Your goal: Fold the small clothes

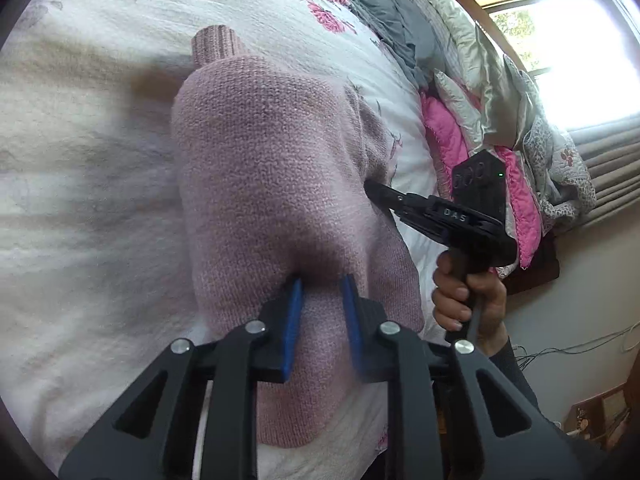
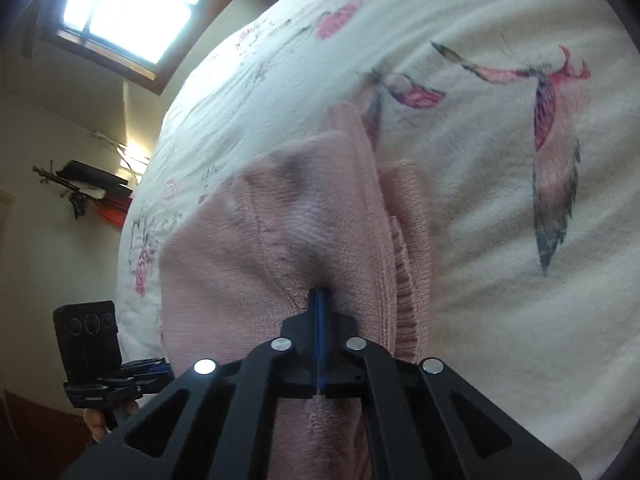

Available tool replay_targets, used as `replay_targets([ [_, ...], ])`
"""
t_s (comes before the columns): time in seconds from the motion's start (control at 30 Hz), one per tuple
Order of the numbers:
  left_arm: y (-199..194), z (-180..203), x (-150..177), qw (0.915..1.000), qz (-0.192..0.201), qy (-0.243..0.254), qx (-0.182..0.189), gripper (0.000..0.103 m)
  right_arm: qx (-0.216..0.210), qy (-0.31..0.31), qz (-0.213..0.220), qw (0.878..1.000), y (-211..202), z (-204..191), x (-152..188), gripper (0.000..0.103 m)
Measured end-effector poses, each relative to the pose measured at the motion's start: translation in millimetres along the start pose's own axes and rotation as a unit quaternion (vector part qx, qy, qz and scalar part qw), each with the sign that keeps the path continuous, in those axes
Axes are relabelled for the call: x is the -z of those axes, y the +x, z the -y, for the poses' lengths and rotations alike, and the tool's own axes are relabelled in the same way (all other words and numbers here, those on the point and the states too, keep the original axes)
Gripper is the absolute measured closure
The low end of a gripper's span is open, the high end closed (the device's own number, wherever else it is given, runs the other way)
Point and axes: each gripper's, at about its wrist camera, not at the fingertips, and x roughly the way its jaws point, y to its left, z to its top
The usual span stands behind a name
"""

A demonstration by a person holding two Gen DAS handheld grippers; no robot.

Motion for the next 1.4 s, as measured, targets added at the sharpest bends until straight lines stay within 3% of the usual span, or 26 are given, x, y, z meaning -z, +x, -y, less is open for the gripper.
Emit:
replay_targets([
  [0.03, -7, 3, 1, 1.0000, 0.003, -0.002, 0.003, 0.077, -0.016, 0.023, 0.003, 1.000, -6, 6, -1, 0.103],
  [0.1, -27, 12, 6, 0.9994, 0.025, 0.007, 0.022, 0.062, -0.001, 0.009, 0.027, 1.000, -28, -6, 5, 0.100],
  [0.2, -49, 22, 19, 0.9971, 0.047, 0.015, 0.059, 0.058, -0.041, -0.026, 0.025, 0.999, -49, -32, 25, 0.100],
  [0.23, -50, 23, 24, 0.9970, 0.048, 0.016, 0.059, 0.055, -0.037, -0.045, 0.015, 0.998, -47, -40, 34, 0.099],
  [0.37, -40, 9, 50, 0.9989, 0.033, -0.004, 0.033, 0.053, 0.022, -0.051, -0.032, 0.998, -21, -15, 54, 0.103],
  [0.47, -42, -8, 67, 0.9987, 0.033, -0.034, 0.019, 0.045, -0.002, -0.009, -0.012, 1.000, -38, 4, 57, 0.103],
  [0.63, -56, -26, 78, 0.9972, 0.050, -0.055, -0.009, 0.029, -0.031, -0.038, 0.003, 0.999, -73, -22, 82, 0.102],
  [0.77, -58, -33, 78, 0.9951, 0.062, -0.075, -0.015, 0.024, 0.026, -0.039, -0.044, 0.998, -48, -5, 95, 0.103],
  [0.87, -58, -29, 78, 0.9958, 0.065, -0.062, -0.020, 0.017, 0.006, -0.021, -0.030, 0.999, -62, 3, 89, 0.103],
  [0.93, -58, -28, 78, 0.9966, 0.066, -0.043, -0.024, 0.013, -0.020, -0.009, -0.009, 1.000, -80, 3, 75, 0.081],
  [1.0, -52, -33, 75, 0.9971, 0.060, -0.041, -0.020, 0.013, -0.034, 0.022, 0.012, 0.999, -94, 12, 53, 0.008],
  [1.03, -48, -37, 74, 0.9969, 0.059, -0.049, -0.017, 0.013, -0.046, 0.033, 0.014, 0.998, -94, 16, 39, 0.003],
  [1.13, -35, -45, 71, 0.9957, 0.063, -0.066, 0.016, 0.013, -0.100, 0.077, -0.025, 0.992, -70, 32, 1, 0.004],
  [1.23, -20, -46, 69, 0.9949, 0.057, -0.064, 0.053, 0.013, -0.084, 0.072, -0.052, 0.993, -35, 29, -28, 0.004],
  [1.4, 3, -50, 59, 0.9944, 0.051, -0.062, 0.068, 0.013, -0.053, 0.029, -0.095, 0.994, 12, 15, -48, 0.004],
])
